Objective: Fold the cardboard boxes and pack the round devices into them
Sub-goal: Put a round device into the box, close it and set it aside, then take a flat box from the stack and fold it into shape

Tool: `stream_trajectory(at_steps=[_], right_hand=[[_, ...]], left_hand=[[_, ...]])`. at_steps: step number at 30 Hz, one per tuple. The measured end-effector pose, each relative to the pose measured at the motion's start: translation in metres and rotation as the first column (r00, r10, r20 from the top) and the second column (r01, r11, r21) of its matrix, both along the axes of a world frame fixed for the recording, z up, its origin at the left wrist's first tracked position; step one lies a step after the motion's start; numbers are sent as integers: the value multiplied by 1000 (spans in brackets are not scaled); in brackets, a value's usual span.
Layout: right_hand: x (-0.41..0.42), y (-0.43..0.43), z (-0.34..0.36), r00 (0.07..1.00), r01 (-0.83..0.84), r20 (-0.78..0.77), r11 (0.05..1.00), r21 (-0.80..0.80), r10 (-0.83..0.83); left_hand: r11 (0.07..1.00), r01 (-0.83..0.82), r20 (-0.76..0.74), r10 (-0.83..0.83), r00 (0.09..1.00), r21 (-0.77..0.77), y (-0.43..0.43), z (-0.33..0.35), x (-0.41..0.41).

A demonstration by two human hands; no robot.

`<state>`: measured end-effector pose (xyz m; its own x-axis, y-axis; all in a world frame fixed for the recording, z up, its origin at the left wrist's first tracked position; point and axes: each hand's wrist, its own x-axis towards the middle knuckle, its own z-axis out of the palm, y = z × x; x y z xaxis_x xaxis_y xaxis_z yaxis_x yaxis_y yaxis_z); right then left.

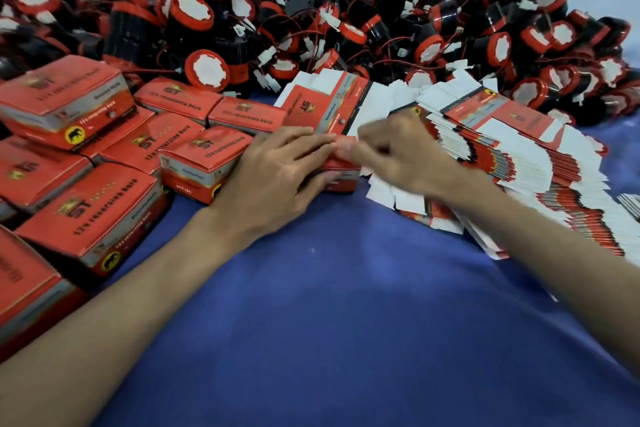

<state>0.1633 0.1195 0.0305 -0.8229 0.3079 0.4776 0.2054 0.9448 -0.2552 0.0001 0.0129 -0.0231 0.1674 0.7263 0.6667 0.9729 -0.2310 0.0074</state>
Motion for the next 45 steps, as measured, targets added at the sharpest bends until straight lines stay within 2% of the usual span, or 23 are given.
stream_trajectory(at_steps=[2,4,6,8,9,11,13,15,22,24,26,28,30,32,34,36,37,40,42,44,45], right_hand=[[-22,30,20,987,150,-59,988,-24,-151],[-53,66,32,926,357,-113,933,-38,-359],[-84,100,35,859,512,53,847,-145,-510],[-109,121,28,781,618,290,753,-226,-554],[-119,127,23,744,652,361,728,-212,-562],[-133,127,17,703,676,410,725,-132,-581],[-140,120,14,678,670,424,743,-19,-601],[-140,114,10,678,664,373,745,57,-633],[-109,110,-14,778,616,127,787,32,-615],[-95,110,-12,794,608,5,793,-47,-608],[-84,104,0,775,541,-229,806,-241,-589],[-74,89,18,708,411,-408,806,-426,-577],[-60,62,31,722,224,-483,828,-514,-495],[-38,20,31,787,91,-475,837,-540,-392],[-12,-24,19,859,47,-407,838,-544,-312],[12,-58,2,914,-11,-351,851,-524,-204],[21,-68,-6,931,-33,-329,861,-508,-159],[39,-80,-20,967,-40,-241,885,-465,-83],[44,-80,-25,996,-30,-92,915,-403,-8],[48,-75,-26,995,14,95,977,-210,6],[51,-71,-26,992,18,126,995,-98,-6]], left_hand=[[994,-32,-36,36,999,106,-2,3,1],[989,-25,-25,29,999,148,-4,4,2],[991,-13,6,12,1000,130,-7,6,1],[996,-5,52,0,999,91,-8,7,1],[997,2,76,-8,997,78,-9,8,1],[998,23,96,-28,995,55,-8,8,1],[999,44,63,-45,997,21,-5,8,1],[999,35,6,-35,999,11,-2,6,-1],[977,-150,-82,164,983,150,0,2,0],[968,-177,-101,196,975,176,0,1,-1],[966,-185,-103,206,973,182,0,0,-1],[965,-177,-94,198,976,191,1,-1,-2],[969,-135,-67,152,986,205,3,-1,-3],[976,-53,13,51,999,210,2,1,0],[983,78,199,-111,974,169,-4,5,6],[973,218,448,-228,864,73,-14,12,11],[957,289,521,-258,814,22,-19,16,13],[879,453,550,-307,777,-149,-31,18,24],[863,470,585,-287,759,-186,-39,14,31],[875,450,595,-267,758,-181,-44,10,31],[886,425,565,-258,784,-185,-46,8,29]])
